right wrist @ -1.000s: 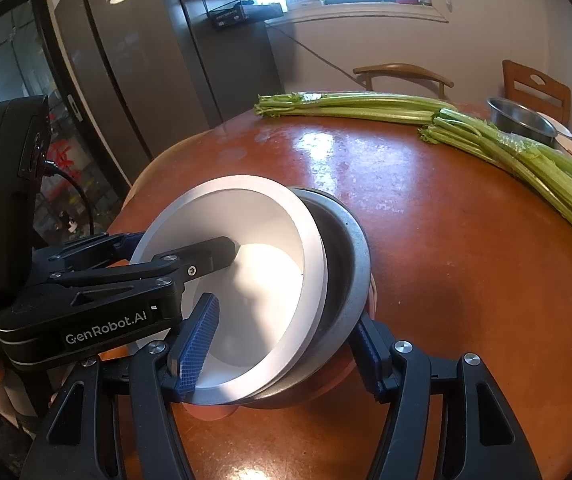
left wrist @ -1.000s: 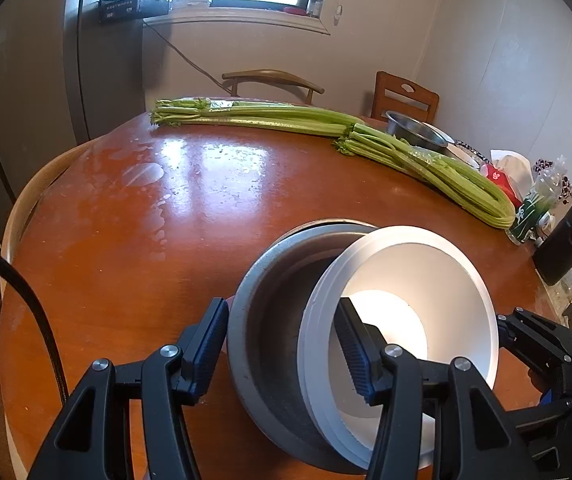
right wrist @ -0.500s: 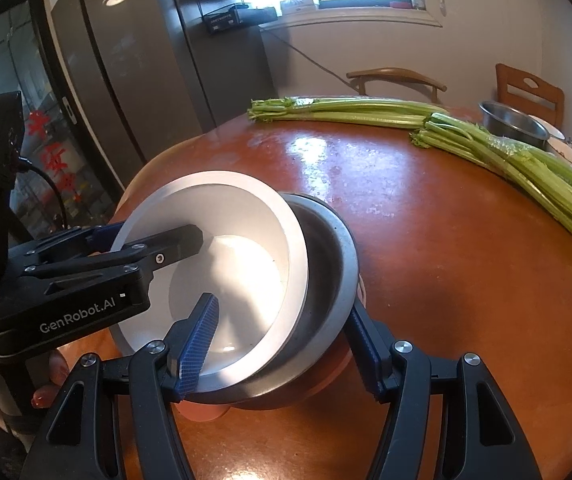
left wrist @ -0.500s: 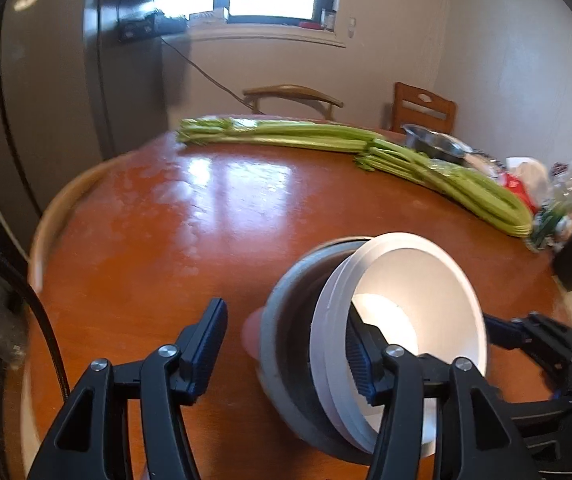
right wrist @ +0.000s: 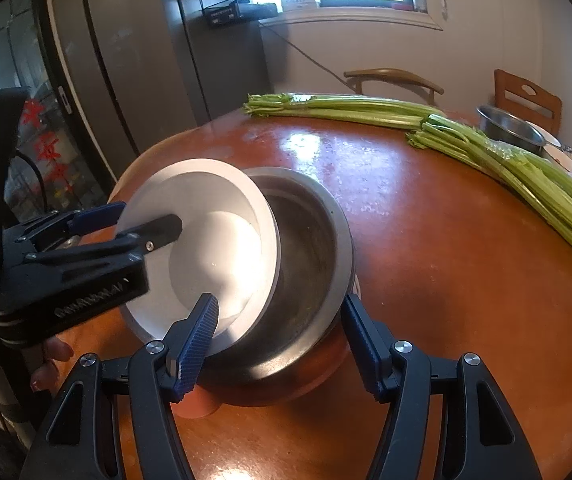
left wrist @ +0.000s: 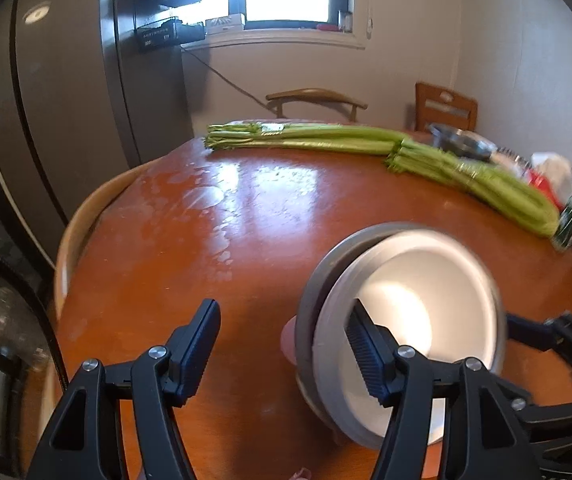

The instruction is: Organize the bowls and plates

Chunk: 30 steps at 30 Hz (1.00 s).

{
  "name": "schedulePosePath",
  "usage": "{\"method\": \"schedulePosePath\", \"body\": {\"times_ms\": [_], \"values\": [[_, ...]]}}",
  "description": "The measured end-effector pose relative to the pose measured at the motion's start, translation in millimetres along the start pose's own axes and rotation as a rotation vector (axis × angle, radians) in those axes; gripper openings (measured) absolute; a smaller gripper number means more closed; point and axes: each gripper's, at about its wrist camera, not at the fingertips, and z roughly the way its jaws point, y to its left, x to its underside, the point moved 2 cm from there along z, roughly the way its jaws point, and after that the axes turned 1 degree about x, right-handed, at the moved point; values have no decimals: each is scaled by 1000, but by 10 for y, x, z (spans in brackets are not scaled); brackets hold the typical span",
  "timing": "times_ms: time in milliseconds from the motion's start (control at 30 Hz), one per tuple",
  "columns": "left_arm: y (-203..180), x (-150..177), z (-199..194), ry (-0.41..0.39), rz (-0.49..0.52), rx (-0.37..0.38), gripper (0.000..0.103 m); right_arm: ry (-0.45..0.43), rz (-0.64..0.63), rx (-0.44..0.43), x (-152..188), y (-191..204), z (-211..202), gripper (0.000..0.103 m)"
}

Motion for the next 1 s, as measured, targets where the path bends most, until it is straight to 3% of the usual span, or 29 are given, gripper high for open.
{"method": "schedulePosePath", "body": {"times_ms": [533,1000], "values": [[-21,38,-582,-118,-21,-1,64,-130,3,-5,27,29,-468,66],[-443,766,-1020,-96,13,-12,65,-166,-6,55,658,-7,-931,66]]}}
